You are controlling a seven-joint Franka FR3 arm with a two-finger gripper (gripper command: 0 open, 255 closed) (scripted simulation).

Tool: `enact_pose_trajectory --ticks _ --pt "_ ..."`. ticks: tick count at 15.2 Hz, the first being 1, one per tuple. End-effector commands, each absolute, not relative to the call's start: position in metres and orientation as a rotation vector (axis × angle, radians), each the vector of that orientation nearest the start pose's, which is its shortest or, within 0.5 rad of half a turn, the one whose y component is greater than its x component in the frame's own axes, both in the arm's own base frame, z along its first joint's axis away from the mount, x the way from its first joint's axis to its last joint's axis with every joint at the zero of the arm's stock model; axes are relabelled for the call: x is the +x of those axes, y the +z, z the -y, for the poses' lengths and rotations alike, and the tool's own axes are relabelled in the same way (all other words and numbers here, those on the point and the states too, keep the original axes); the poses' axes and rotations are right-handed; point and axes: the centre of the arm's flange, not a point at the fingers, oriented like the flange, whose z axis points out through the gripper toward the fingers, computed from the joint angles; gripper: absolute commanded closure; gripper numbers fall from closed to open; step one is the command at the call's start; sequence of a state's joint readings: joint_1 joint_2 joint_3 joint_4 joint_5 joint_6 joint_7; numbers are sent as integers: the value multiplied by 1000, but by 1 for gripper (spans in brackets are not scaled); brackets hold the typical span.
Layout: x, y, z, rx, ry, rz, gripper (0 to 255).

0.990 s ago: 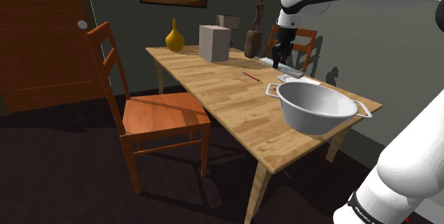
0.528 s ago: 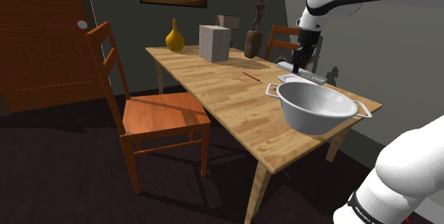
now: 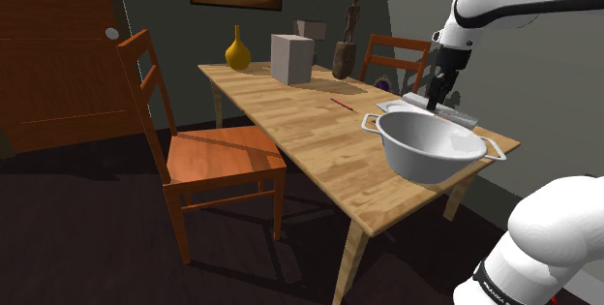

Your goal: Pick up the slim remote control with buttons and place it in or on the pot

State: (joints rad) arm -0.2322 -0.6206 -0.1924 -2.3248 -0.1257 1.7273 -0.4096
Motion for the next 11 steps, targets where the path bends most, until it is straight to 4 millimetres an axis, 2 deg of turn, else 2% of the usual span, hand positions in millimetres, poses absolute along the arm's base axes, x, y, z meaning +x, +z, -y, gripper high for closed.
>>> enact_pose_trajectory --ticks 1,11 --pt "323 549 173 -3159 -15 61 255" --pt "323 497 173 -3159 -15 61 255"
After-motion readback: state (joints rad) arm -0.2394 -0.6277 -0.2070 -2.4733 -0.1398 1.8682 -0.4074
